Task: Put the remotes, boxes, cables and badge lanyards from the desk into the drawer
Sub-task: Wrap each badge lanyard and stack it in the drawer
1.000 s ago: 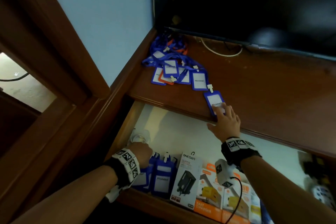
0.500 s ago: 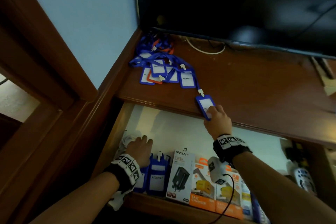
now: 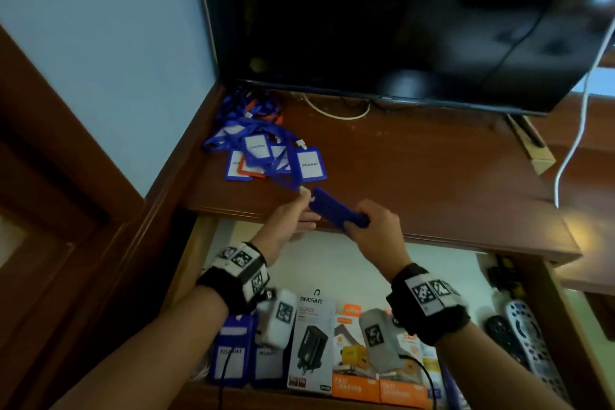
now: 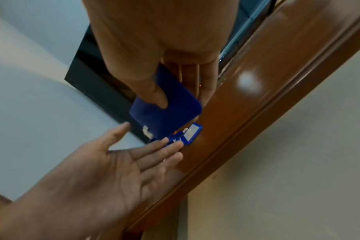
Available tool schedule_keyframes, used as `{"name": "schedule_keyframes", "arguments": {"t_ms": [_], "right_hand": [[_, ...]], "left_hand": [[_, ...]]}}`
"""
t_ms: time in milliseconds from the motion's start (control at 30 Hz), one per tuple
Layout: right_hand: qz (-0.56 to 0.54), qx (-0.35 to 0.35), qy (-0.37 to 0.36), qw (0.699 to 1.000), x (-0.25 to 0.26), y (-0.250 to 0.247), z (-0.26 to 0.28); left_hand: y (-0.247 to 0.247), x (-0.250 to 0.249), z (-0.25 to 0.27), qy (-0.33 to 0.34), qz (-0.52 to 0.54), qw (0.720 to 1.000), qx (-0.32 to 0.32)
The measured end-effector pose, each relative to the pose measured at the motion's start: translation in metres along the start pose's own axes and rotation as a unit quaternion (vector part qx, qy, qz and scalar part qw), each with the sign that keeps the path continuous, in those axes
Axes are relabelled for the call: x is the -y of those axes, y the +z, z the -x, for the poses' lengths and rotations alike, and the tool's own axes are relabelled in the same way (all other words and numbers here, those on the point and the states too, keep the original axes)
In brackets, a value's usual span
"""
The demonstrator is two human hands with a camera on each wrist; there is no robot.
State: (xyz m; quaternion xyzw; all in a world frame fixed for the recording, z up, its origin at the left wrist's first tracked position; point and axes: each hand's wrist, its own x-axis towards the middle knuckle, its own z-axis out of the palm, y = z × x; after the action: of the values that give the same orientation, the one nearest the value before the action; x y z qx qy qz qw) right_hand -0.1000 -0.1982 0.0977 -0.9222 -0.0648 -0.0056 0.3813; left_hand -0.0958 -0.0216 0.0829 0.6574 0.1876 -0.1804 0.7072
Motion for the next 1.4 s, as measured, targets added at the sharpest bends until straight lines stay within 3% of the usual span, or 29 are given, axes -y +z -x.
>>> {"name": "schedule_keyframes", "arguments": {"t_ms": [100, 200, 367, 433, 567, 700, 800, 867, 1000, 1067, 1167, 1233, 1400], "right_hand": [[0.003, 0.048, -0.024, 0.999, -0.012, -0.007, 0.011], [0.007, 0.061, 0.014, 0.998, -0.031, -0.018, 0.018], [-0.049, -0.026, 0.137, 0.989, -0.073, -0.043, 0.035], [-0.108, -0.081, 0.215, 0.967, -0.093, -0.05, 0.042], [-0.209, -0.169, 0.357, 0.895, -0.12, -0.055, 0.054], [-0.305, -0.219, 0.4, 0.836, -0.127, -0.052, 0.064], [-0.348, -0.216, 0.383, 0.828, -0.12, -0.052, 0.07], [-0.351, -0.212, 0.358, 0.839, -0.113, -0.052, 0.071], [-0.285, -0.202, 0.283, 0.893, -0.101, -0.047, 0.075], [-0.232, -0.174, 0.252, 0.923, -0.095, -0.045, 0.076], [-0.159, -0.136, 0.212, 0.955, -0.089, -0.046, 0.074], [-0.099, -0.108, 0.159, 0.976, -0.083, -0.047, 0.073], [0.012, -0.067, -0.045, 0.997, -0.077, -0.046, 0.076]], "left_hand": [[-0.002, -0.011, -0.012, -0.025, 0.145, 0.989, 0.014], [-0.009, -0.017, -0.016, 0.006, 0.235, 0.972, -0.014], [-0.04, -0.02, -0.03, 0.044, 0.302, 0.951, -0.058], [-0.056, -0.02, -0.036, 0.048, 0.291, 0.951, -0.094], [-0.079, -0.007, -0.045, 0.0, 0.244, 0.956, -0.162], [-0.07, 0.003, -0.042, -0.01, 0.237, 0.958, -0.163], [-0.049, 0.009, -0.041, -0.017, 0.164, 0.976, -0.141], [-0.029, 0.01, -0.036, -0.005, 0.025, 0.991, -0.132], [0.029, 0.01, -0.006, 0.14, -0.173, 0.972, -0.079], [0.059, 0.007, 0.009, 0.158, -0.221, 0.962, -0.023], [0.095, 0.007, 0.021, 0.038, -0.211, 0.975, 0.056], [0.111, 0.01, 0.023, -0.03, -0.199, 0.977, 0.066], [0.13, 0.015, 0.022, -0.071, -0.105, 0.991, 0.044]]}}
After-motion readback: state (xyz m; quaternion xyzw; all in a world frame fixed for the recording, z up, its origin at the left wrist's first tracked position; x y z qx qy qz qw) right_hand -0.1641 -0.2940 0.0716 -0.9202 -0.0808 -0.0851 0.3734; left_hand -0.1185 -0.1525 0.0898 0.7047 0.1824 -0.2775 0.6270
